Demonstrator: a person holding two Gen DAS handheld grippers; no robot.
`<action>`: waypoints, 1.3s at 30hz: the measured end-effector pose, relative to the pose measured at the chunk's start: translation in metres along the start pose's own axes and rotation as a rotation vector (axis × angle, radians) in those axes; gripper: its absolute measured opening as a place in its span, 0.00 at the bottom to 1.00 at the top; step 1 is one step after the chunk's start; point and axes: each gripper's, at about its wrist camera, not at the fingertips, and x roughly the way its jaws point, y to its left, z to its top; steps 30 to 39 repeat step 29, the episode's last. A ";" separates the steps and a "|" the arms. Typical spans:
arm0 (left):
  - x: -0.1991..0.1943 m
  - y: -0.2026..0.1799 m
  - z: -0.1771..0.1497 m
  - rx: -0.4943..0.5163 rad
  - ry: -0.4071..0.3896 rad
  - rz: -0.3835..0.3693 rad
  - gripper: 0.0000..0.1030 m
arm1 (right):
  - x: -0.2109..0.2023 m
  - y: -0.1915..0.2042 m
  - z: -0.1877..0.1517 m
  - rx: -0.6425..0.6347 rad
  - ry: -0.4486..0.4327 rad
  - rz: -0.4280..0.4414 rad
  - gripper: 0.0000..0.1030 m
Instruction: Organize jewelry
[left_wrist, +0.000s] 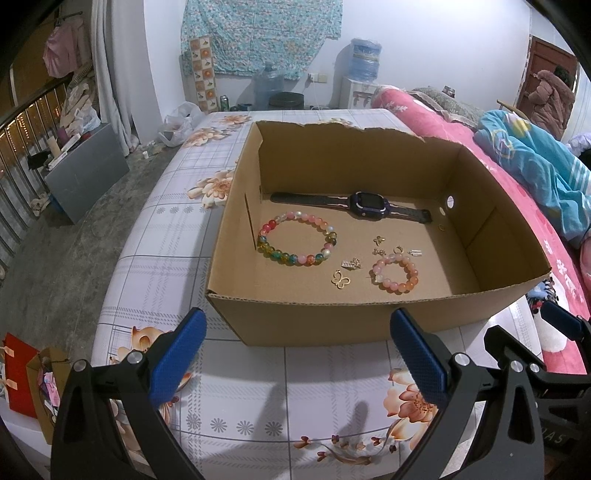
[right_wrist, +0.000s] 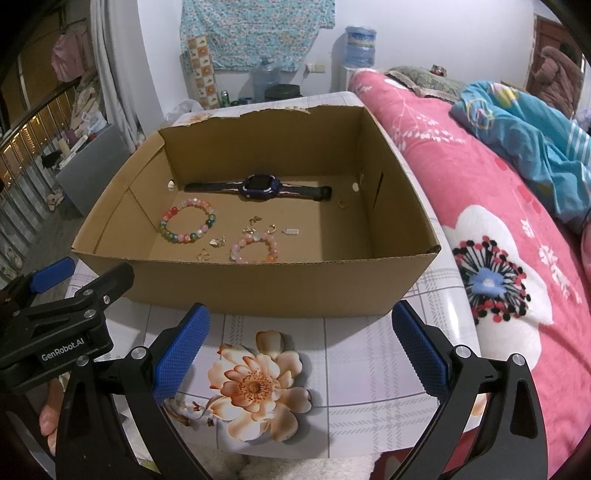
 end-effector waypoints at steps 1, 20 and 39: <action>0.000 0.000 0.000 0.000 0.000 0.000 0.95 | 0.000 0.000 0.000 0.000 0.000 -0.001 0.92; 0.000 -0.002 -0.001 -0.003 0.005 -0.004 0.95 | -0.001 0.001 0.001 -0.007 0.002 0.000 0.92; 0.000 -0.002 -0.003 -0.001 0.009 -0.005 0.95 | -0.001 0.001 0.001 -0.005 0.006 0.001 0.92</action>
